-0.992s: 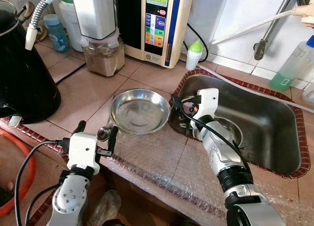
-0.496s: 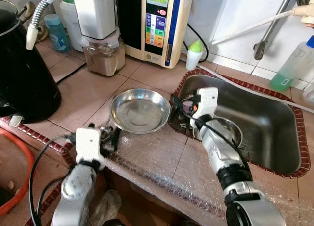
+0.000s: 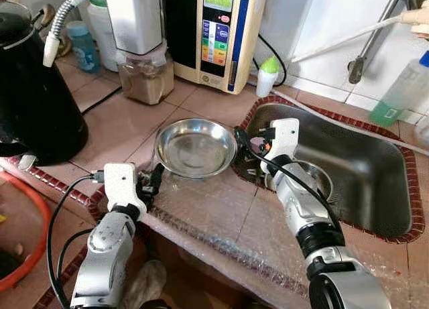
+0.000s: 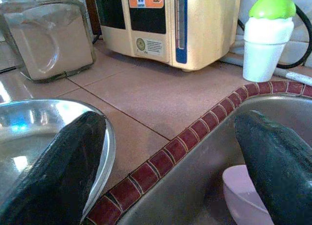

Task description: Kitchen organization

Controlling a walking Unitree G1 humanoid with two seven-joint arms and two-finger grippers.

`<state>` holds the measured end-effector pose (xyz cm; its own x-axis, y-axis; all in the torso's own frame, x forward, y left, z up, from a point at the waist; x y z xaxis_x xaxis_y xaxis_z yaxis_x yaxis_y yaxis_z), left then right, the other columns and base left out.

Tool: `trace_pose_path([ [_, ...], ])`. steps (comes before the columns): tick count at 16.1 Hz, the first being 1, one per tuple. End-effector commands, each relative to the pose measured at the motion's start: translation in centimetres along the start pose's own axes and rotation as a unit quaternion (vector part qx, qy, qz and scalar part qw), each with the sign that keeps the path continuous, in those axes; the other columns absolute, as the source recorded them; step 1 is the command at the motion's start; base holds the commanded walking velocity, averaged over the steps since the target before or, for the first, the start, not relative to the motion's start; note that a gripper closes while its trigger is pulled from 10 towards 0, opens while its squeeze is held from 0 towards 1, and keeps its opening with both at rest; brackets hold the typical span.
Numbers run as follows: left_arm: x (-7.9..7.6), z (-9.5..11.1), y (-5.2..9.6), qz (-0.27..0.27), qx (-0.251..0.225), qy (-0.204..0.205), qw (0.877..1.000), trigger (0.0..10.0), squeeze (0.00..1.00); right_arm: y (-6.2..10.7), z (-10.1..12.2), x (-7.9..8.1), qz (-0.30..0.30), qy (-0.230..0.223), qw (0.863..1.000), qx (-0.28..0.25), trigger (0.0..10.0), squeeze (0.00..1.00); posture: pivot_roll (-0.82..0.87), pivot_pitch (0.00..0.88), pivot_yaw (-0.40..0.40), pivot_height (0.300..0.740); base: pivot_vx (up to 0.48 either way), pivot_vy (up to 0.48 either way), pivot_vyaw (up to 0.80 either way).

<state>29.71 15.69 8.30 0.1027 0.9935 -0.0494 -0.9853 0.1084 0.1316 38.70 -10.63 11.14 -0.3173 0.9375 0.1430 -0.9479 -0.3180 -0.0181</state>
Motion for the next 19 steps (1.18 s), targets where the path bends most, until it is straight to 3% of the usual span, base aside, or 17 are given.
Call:
trace_pose_path([
  [1, 0.3, -1.3, -0.1, 0.011, 0.035, 0.011, 0.999, 0.0, 0.00, -0.3, 0.8, -0.4, -0.007, 0.000, 1.000, -0.012, 10.0, 0.00, 0.13, 0.000, -0.039, 0.740, 0.000, 0.000, 0.00],
  [8, 0.9, 0.8, -1.6, 0.034, 0.042, 0.041, 0.998, 0.0, 0.00, -0.3, 0.9, -0.5, -0.010, 0.000, 1.000, -0.015, 10.0, 0.00, 0.12, 0.000, -0.029, 0.740, 0.000, 0.000, 0.00],
  [18, 4.1, 4.6, -2.9, 0.090, -0.023, 0.036, 0.995, 0.0, 0.00, -0.3, 0.8, -0.4, -0.012, -0.005, 1.000, -0.016, 10.0, 0.00, 0.12, 0.000, -0.030, 0.740, 0.000, 0.000, 0.00],
  [19, 3.9, 5.3, -2.7, 0.082, -0.038, 0.028, 0.995, 2.2, 0.00, -0.3, 0.7, -0.4, -0.013, -0.005, 1.000, -0.016, 10.0, 0.00, 0.13, 0.000, -0.030, 0.740, 0.000, 0.000, 0.00],
])
Point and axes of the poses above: a point about 5 cm out from each wrist's last joint towards the gripper, its own y axis pointing back from the gripper into the wrist, its own z axis along the axis of the wrist's last joint, x = y × z, the point moved 4 cm from there along -y, pointing out of the wrist towards the gripper, and after that the axes turned 2 degrees about -y, right-handed, at the moved point
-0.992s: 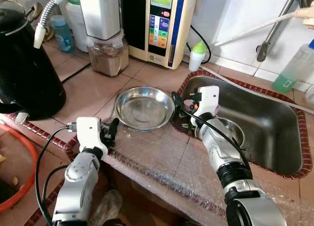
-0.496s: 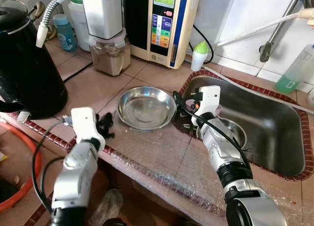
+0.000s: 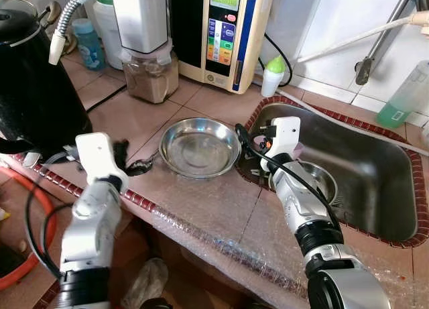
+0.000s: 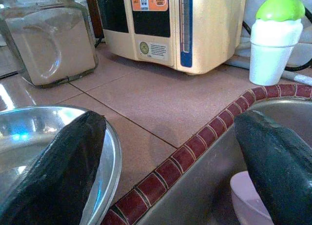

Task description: Kitchen organization

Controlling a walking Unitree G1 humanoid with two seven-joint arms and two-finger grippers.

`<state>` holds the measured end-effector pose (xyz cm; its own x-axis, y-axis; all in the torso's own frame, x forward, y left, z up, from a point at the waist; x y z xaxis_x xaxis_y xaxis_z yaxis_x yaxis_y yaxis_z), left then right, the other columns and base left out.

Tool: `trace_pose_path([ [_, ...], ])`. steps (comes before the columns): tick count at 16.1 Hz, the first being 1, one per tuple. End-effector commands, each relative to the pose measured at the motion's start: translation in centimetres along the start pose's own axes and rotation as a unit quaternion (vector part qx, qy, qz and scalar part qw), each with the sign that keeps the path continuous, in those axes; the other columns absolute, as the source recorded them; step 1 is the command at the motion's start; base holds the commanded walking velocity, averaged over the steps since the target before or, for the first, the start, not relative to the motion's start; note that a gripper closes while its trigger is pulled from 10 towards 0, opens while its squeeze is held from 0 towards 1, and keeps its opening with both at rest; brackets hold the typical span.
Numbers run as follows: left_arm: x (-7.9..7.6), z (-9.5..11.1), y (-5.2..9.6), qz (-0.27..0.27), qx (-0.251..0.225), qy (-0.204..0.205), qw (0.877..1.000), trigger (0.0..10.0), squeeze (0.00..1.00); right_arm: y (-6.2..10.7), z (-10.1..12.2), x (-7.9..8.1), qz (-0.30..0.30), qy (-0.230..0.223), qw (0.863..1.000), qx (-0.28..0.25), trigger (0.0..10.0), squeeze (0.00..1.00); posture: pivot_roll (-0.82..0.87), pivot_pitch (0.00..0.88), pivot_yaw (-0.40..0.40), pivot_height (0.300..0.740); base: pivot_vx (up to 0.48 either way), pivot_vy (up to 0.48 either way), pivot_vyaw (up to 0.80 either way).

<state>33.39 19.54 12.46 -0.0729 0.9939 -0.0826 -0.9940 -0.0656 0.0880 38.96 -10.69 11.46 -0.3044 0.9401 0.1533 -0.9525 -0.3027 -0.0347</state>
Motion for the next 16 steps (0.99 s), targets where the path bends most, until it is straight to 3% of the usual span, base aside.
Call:
trace_pose_path([
  [1, -0.4, 1.0, 0.2, -0.011, -0.023, -0.004, 1.000, 4.5, 0.00, 0.0, 0.3, -0.4, -0.007, 0.000, 1.000, -0.006, 10.0, 0.00, 0.13, 0.000, -0.030, 0.740, 0.000, 0.000, 0.00],
  [2, -0.5, 1.3, 0.5, -0.014, -0.032, -0.008, 0.999, 10.0, 0.00, 0.0, 0.2, -0.4, -0.007, 0.000, 1.000, -0.005, 10.0, 0.00, 0.13, 0.000, -0.031, 0.740, 0.000, 0.000, 0.00],
  [3, -1.1, 1.8, 1.7, -0.030, -0.058, -0.030, 0.997, 10.0, 1.00, 0.1, 0.1, -0.4, -0.007, -0.001, 1.000, -0.004, 10.0, 0.00, 0.14, 0.000, -0.032, 0.740, 0.000, 0.000, 0.00],
  [5, -1.4, 1.3, 3.4, -0.033, -0.078, -0.048, 0.995, 10.0, 1.00, 0.0, 0.0, -0.1, -0.005, -0.003, 1.000, -0.003, 10.0, 0.00, 0.14, 0.000, -0.034, 0.740, 0.000, 0.000, 0.00],
  [9, -1.2, -0.1, 5.9, -0.021, -0.078, -0.037, 0.996, 10.0, 1.00, -0.2, 0.0, 0.0, 0.001, -0.003, 1.000, 0.000, 10.0, 0.00, 0.15, 0.000, -0.053, 0.740, 0.000, 0.000, 0.00],
  [13, -0.5, -1.4, 7.3, -0.002, -0.075, -0.060, 0.995, 10.0, 1.00, -0.3, -0.1, 0.8, 0.018, -0.001, 1.000, 0.005, 10.0, 0.00, 0.16, 0.001, -0.073, 0.740, 0.000, 0.000, 0.00],
  [16, -0.9, -1.8, 7.4, -0.010, -0.071, -0.064, 0.995, 10.0, 1.00, -0.3, -0.4, 1.3, 0.026, -0.001, 1.000, 0.008, 10.0, 0.00, 0.16, 0.004, -0.074, 0.740, 0.000, 0.000, 0.00],
])
Point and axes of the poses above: a point about 5 cm out from each wrist's last joint towards the gripper, its own y axis pointing back from the gripper into the wrist, its own z axis along the axis of the wrist's last joint, x = y × z, the point moved 4 cm from there along -y, pointing out of the wrist towards the gripper, and after that the axes turned 2 degrees about -y, right-handed, at the moved point
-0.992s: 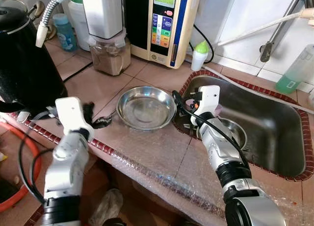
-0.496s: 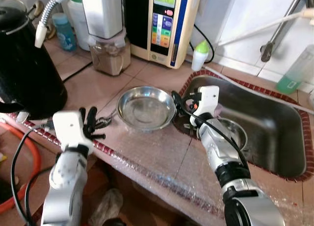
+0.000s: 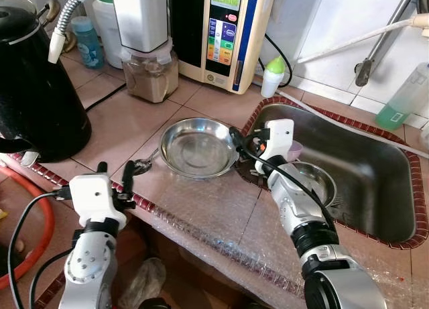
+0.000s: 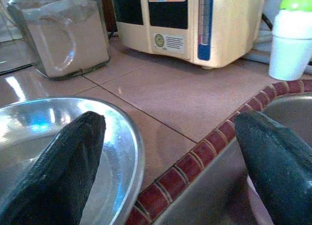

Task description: Kitchen organization

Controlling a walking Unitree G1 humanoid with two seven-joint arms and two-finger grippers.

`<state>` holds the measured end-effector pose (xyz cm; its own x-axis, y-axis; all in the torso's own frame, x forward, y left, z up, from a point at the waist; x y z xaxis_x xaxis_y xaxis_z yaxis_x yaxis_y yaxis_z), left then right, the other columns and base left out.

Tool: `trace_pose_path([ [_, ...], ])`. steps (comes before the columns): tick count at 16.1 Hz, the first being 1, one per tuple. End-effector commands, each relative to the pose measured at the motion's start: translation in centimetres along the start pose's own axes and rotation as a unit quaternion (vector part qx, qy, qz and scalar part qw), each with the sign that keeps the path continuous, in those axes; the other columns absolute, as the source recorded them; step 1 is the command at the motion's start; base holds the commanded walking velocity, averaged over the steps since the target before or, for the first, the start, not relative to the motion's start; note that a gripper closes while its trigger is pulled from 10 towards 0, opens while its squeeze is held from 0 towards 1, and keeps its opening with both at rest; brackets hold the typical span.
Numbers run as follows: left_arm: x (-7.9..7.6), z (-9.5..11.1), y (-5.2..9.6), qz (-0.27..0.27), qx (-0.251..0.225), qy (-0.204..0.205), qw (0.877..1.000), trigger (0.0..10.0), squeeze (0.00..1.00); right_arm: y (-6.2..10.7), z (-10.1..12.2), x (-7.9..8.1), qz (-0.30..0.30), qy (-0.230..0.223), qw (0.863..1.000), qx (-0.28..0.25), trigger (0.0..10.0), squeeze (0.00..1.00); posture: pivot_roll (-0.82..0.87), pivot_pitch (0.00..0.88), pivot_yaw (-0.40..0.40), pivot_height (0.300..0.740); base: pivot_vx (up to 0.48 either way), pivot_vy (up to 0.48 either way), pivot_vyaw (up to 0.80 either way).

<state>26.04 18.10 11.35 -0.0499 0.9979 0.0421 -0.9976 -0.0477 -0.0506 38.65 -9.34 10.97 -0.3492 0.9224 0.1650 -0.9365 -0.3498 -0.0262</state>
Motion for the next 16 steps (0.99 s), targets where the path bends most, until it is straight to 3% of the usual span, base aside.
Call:
trace_pose_path([
  [1, -0.2, -0.3, 0.0, 0.000, 0.003, 0.005, 1.000, 10.0, 1.00, -0.1, 0.2, 0.1, 0.004, 0.005, 1.000, 0.000, 10.0, 0.00, 0.15, 0.005, -0.073, 0.740, 0.000, 0.000, 0.00],
  [6, -0.4, 0.1, -0.7, 0.019, 0.001, 0.042, 0.999, 10.0, 1.00, 0.1, 0.1, -0.1, 0.003, 0.006, 1.000, 0.001, 10.0, 0.00, 0.15, 0.006, -0.080, 0.740, 0.000, 0.000, 0.00],
  [8, -0.7, 0.2, -1.2, 0.031, 0.016, 0.098, 0.995, 10.0, 1.00, -0.1, 0.2, 0.1, 0.007, 0.007, 1.000, 0.002, 10.0, 0.00, 0.15, 0.003, -0.085, 0.740, 0.000, 0.000, 0.00],
  [11, -1.7, 0.3, -1.7, 0.017, 0.028, 0.132, 0.991, 10.0, 1.00, -0.3, 0.3, 0.3, 0.011, 0.007, 1.000, 0.002, 10.0, 0.00, 0.15, 0.000, -0.085, 0.740, 0.000, 0.000, 0.00],
  [15, -2.6, -2.3, -2.0, 0.001, 0.113, 0.167, 0.979, 10.0, 1.00, -0.4, 0.3, 0.3, 0.011, 0.008, 1.000, 0.002, 10.0, 0.00, 0.15, 0.000, -0.076, 0.740, 0.000, 0.000, 0.00],
  [16, -2.7, -2.3, -2.1, -0.008, 0.118, 0.156, 0.981, 10.0, 0.00, -0.3, 0.3, 0.3, 0.010, 0.007, 1.000, 0.001, 10.0, 0.00, 0.15, 0.000, -0.074, 0.740, 0.000, 0.000, 0.00],
])
Point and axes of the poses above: a point about 5 cm out from each wrist's last joint towards the gripper, its own y axis pointing back from the gripper into the wrist, its own z axis along the axis of the wrist's last joint, x = y × z, the point moved 4 cm from there along -y, pointing out of the wrist towards the gripper, and after that the axes turned 2 degrees about -y, right-handed, at the moved point
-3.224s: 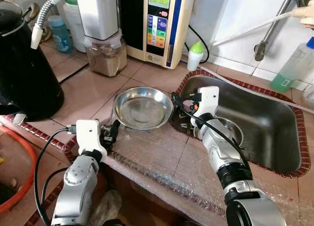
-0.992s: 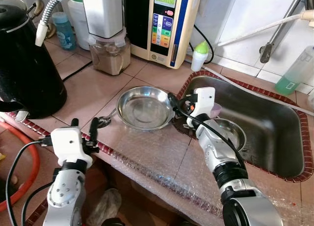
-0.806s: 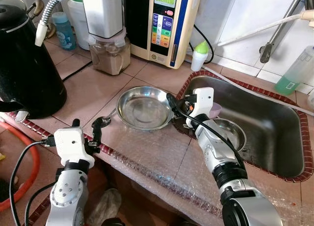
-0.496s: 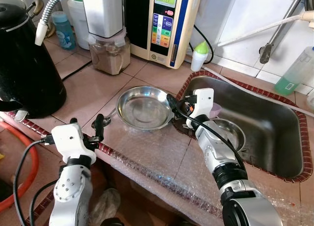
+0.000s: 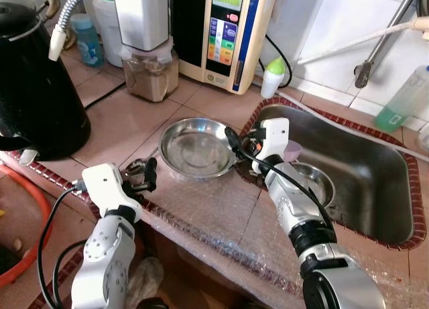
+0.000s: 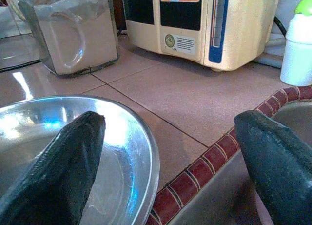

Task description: Kitchen organization

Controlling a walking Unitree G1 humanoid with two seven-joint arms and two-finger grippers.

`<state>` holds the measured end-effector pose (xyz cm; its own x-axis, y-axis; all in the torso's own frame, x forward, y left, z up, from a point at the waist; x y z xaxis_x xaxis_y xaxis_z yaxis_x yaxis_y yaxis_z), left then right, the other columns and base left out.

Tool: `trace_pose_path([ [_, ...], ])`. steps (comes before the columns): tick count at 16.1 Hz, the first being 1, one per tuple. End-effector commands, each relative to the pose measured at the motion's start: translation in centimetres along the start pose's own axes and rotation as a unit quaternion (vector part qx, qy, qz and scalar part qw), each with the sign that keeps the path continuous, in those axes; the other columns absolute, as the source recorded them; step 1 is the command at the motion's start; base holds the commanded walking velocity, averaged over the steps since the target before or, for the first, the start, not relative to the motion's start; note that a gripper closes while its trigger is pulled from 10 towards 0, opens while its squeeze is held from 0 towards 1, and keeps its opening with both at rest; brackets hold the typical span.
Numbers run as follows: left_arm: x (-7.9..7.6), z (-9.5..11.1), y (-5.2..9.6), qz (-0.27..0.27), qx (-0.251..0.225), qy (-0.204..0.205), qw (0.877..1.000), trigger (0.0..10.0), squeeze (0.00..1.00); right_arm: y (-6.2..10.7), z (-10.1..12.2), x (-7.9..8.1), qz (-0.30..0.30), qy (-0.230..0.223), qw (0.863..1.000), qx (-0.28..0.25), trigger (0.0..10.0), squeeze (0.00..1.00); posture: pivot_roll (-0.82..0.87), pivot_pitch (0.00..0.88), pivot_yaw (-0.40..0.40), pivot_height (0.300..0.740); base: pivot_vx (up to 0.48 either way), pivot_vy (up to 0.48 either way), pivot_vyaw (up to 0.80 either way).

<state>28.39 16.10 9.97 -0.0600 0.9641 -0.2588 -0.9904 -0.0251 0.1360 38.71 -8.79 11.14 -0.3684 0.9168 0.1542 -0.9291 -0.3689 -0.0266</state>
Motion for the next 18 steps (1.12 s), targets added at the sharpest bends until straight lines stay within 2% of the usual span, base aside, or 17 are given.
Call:
trace_pose_path([
  [1, -0.4, -0.8, -0.2, -0.010, 0.027, -0.018, 0.999, 10.0, 0.00, 0.0, 0.1, -0.3, -0.004, -0.006, 1.000, -0.002, 10.0, 0.00, 0.15, 0.000, -0.070, 0.740, 0.000, 0.000, 0.00],
  [2, -0.4, -0.8, -0.2, -0.010, 0.026, -0.022, 0.999, 10.0, 0.00, 0.0, 0.1, -0.3, -0.005, -0.008, 1.000, -0.001, 10.0, 0.00, 0.15, 0.000, -0.066, 0.740, 0.000, 0.000, 0.00],
  [3, -0.2, -0.9, -0.1, -0.008, 0.036, -0.057, 0.998, 10.0, 0.00, 0.0, 0.1, -0.4, -0.008, -0.011, 1.000, -0.002, 10.0, 0.00, 0.15, 0.000, -0.059, 0.740, 0.000, 0.000, 0.00],
  [4, 0.0, -1.1, 0.0, -0.004, 0.045, -0.070, 0.997, 10.0, 0.00, 0.0, 0.0, -0.3, -0.009, -0.013, 1.000, -0.003, 10.0, 0.00, 0.16, 0.000, -0.053, 0.740, 0.000, 0.000, 0.00],
  [6, 0.2, -1.3, 0.3, -0.003, 0.055, -0.051, 0.997, 10.0, 0.00, 0.2, -0.2, -0.4, -0.015, -0.017, 1.000, -0.002, 10.0, 0.00, 0.16, 0.001, -0.042, 0.740, 0.000, 0.000, 0.00],
  [7, 0.1, -1.2, 0.4, -0.006, 0.056, -0.041, 0.998, 9.2, 0.00, 0.2, -0.4, -0.3, -0.017, -0.019, 1.000, -0.001, 10.0, 0.00, 0.16, 0.005, -0.041, 0.740, 0.000, 0.000, 0.00],
  [8, 0.1, -1.5, 0.3, -0.002, 0.063, -0.032, 0.998, 5.0, 0.00, 0.3, -0.5, -0.2, -0.016, -0.020, 1.000, 0.000, 10.0, 0.00, 0.16, 0.008, -0.041, 0.740, 0.000, 0.000, 0.00],
  [9, 0.2, -1.7, 0.3, 0.000, 0.069, -0.027, 0.997, 3.2, 0.00, 0.3, -0.5, -0.2, -0.016, -0.020, 1.000, 0.000, 10.0, 0.00, 0.16, 0.009, -0.044, 0.740, 0.000, 0.000, 0.00],
  [10, 0.1, -2.1, 0.0, 0.002, 0.083, -0.011, 0.996, 0.0, 0.00, 0.3, -0.5, -0.2, -0.016, -0.019, 1.000, 0.001, 10.0, 0.00, 0.15, 0.009, -0.049, 0.740, 0.000, 0.000, 0.00],
  [12, 0.3, -2.2, -0.5, 0.016, 0.093, 0.021, 0.995, 0.0, 0.00, 0.2, -0.3, -0.4, -0.017, -0.017, 1.000, 0.002, 10.0, 0.00, 0.15, 0.005, -0.054, 0.740, 0.000, 0.000, 0.00],
  [16, -0.3, -0.8, -1.4, 0.017, 0.084, 0.043, 0.995, 0.0, 0.00, -0.1, 0.1, -0.5, -0.018, -0.013, 1.000, -0.001, 10.0, 0.00, 0.15, 0.001, -0.057, 0.740, 0.000, 0.000, 0.00],
  [18, -0.1, -0.6, -1.9, 0.026, 0.089, 0.046, 0.995, 0.0, 0.00, -0.2, 0.1, -0.5, -0.018, -0.014, 1.000, -0.002, 10.0, 0.00, 0.15, 0.000, -0.051, 0.740, 0.000, 0.000, 0.00],
])
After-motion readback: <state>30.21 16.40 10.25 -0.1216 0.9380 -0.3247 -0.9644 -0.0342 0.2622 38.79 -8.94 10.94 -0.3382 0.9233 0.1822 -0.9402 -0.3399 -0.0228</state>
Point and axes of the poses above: a point about 5 cm out from each wrist's last joint towards the gripper, its own y axis pointing back from the gripper into the wrist, its own z axis along the axis of the wrist's last joint, x = y × z, the point moved 4 cm from there along -y, pointing out of the wrist towards the gripper, and after that the axes turned 2 degrees about -y, right-handed, at the moved point
